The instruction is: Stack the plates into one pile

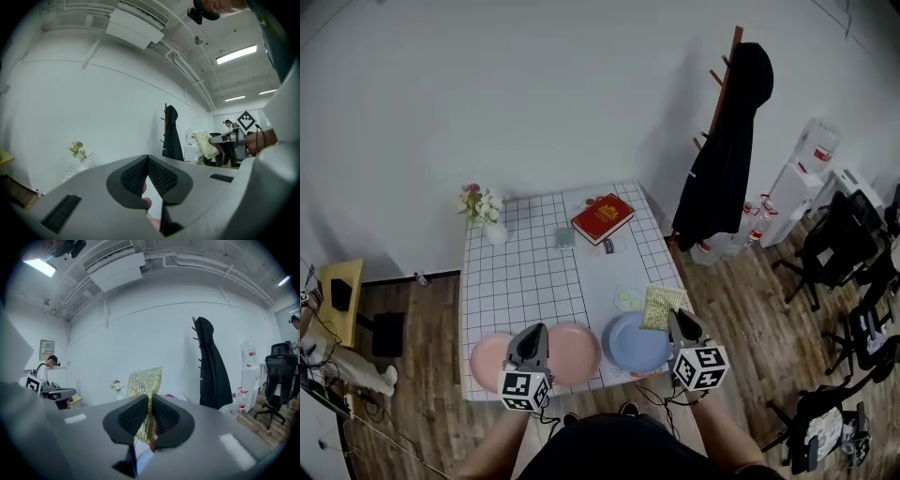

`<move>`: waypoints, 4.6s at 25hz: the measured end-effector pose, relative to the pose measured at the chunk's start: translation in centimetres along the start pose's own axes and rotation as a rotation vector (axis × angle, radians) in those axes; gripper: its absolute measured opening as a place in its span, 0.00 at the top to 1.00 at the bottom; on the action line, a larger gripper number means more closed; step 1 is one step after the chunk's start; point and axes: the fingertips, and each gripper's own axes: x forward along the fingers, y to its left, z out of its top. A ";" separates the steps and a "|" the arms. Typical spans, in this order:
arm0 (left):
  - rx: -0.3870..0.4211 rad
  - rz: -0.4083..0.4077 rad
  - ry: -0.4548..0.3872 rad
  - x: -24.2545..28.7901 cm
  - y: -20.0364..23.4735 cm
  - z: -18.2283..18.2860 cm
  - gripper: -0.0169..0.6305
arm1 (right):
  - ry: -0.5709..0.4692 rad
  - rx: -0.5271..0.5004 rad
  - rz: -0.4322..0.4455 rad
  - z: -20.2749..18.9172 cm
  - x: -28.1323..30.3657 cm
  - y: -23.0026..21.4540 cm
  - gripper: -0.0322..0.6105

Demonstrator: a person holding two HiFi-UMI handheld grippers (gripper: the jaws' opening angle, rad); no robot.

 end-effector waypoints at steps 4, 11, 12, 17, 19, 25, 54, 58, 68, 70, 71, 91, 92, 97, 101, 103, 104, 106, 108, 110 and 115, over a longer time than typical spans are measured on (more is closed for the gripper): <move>-0.010 0.031 -0.004 -0.7 0.8 -0.1 0.98 | 0.001 -0.015 0.025 0.4 0.6 0.9 0.88; -0.019 0.083 0.002 -1.9 1.6 -0.5 0.98 | 0.030 -0.015 0.085 -0.6 1.6 2.1 0.88; -0.020 0.094 0.003 -2.2 1.8 -0.5 0.98 | 0.035 -0.013 0.096 -0.8 1.9 2.2 0.88; -0.028 0.169 0.013 -4.0 3.0 -1.0 0.98 | 0.062 -0.008 0.169 -1.7 3.7 3.6 0.88; -0.036 0.214 0.016 -5.2 3.7 -1.4 0.98 | 0.079 -0.006 0.213 -2.3 4.4 4.7 0.88; -0.060 0.380 0.024 -9.5 5.5 -2.1 0.98 | 0.140 -0.007 0.368 -4.3 6.9 8.8 0.88; -0.151 0.692 0.057 -22.8 11.1 -7.5 0.98 | 0.318 -0.048 0.656 -12.6 9.8 24.1 0.88; -0.150 0.604 0.054 -21.3 16.0 -7.0 0.98 | 0.316 -0.035 0.587 -12.8 11.2 26.8 0.88; -0.163 0.425 0.086 -19.9 29.6 -7.4 0.98 | 0.304 -0.027 0.446 -13.9 17.1 36.7 0.88; -0.170 0.381 0.098 -19.8 31.2 -7.9 0.98 | 0.295 -0.023 0.417 -14.2 17.8 38.5 0.88; -0.169 0.354 0.105 -19.6 31.8 -8.2 0.98 | 0.290 -0.022 0.400 -14.3 18.0 39.1 0.88; -0.223 0.159 0.200 -14.9 33.1 -11.5 0.98 | 0.388 0.009 0.235 -20.6 17.6 38.8 0.88; -0.224 0.162 0.211 -15.1 33.0 -12.0 0.98 | 0.398 0.008 0.240 -21.2 17.9 39.1 0.88; -0.271 0.187 0.270 -15.9 33.3 -15.1 0.98 | 0.445 -0.025 0.264 -24.4 19.3 40.5 0.88; -0.314 0.208 0.334 -16.7 33.4 -18.5 0.98 | 0.493 -0.029 0.268 -27.4 20.3 41.2 0.88; -0.335 0.212 0.373 -16.9 33.4 -20.7 0.98 | 0.517 -0.034 0.266 -29.1 20.6 41.4 0.88; -0.348 0.212 0.396 -17.0 33.3 -22.0 0.98 | 0.528 -0.039 0.267 -29.9 20.9 41.4 0.88; -0.375 0.207 0.446 -17.1 33.2 -24.5 0.98 | 0.550 -0.043 0.270 -31.5 21.4 41.7 0.88; -0.399 0.203 0.494 -17.2 33.1 -26.8 0.93 | 0.566 -0.042 0.273 -32.6 22.0 41.9 0.88; -0.429 0.212 0.536 -17.3 33.0 -28.7 0.93 | 0.578 -0.045 0.280 -33.4 22.3 42.3 0.88; -0.587 0.232 0.639 -17.7 32.5 -33.5 0.88 | 0.605 -0.033 0.280 -34.9 22.7 42.3 0.88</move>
